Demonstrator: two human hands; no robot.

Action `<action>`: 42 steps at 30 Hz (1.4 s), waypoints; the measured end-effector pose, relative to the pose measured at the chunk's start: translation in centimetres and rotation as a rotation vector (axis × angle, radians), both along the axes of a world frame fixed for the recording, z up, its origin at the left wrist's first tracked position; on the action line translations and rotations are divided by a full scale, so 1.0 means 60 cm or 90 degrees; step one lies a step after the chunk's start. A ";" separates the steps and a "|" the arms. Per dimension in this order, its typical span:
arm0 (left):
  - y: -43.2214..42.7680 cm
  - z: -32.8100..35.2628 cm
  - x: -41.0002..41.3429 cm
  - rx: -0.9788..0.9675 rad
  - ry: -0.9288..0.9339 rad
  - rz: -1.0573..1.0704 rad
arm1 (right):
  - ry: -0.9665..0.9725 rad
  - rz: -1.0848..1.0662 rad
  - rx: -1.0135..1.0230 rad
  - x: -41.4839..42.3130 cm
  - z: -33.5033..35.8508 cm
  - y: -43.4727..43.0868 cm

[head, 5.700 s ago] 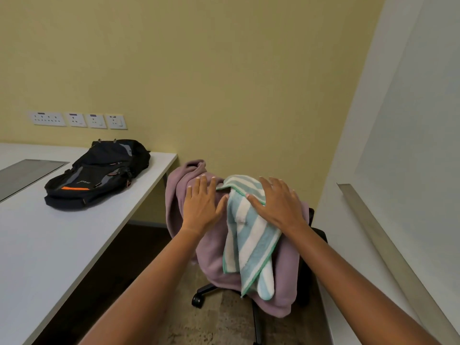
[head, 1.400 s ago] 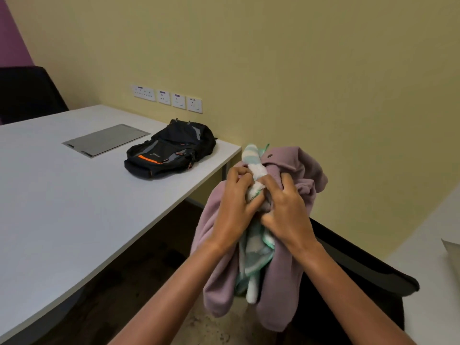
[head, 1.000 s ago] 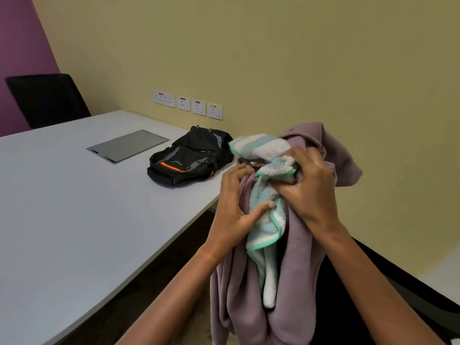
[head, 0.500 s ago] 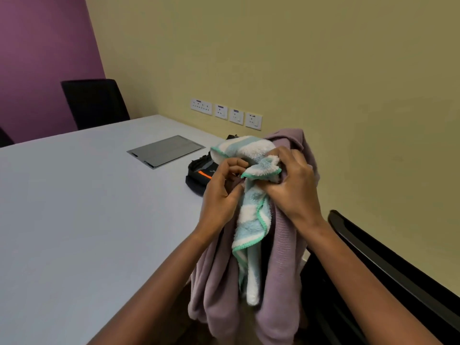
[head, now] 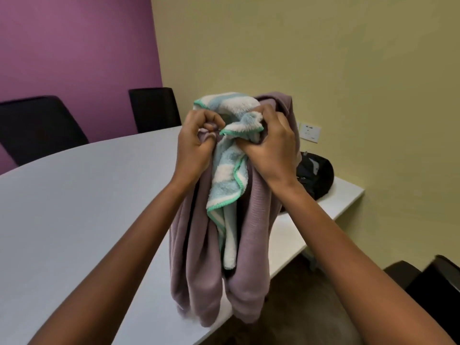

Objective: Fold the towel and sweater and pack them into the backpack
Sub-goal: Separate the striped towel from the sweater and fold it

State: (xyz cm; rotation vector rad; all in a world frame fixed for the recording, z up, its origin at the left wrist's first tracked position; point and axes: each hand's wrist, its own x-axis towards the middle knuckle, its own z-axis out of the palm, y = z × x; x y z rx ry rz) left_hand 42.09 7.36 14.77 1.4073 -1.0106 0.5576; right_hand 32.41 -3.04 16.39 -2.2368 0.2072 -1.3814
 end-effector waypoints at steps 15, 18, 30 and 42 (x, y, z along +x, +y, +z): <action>0.083 -0.109 0.205 0.100 0.051 0.161 | 0.077 0.140 0.063 0.273 -0.134 0.066; 0.088 -0.167 0.218 0.120 0.107 0.215 | 0.144 0.193 0.101 0.306 -0.196 0.070; 0.087 -0.367 0.236 0.407 0.231 0.318 | 0.416 0.241 0.206 0.347 -0.377 0.029; 0.096 -0.495 0.126 0.777 0.227 0.493 | 0.612 0.202 -0.165 0.318 -0.445 -0.017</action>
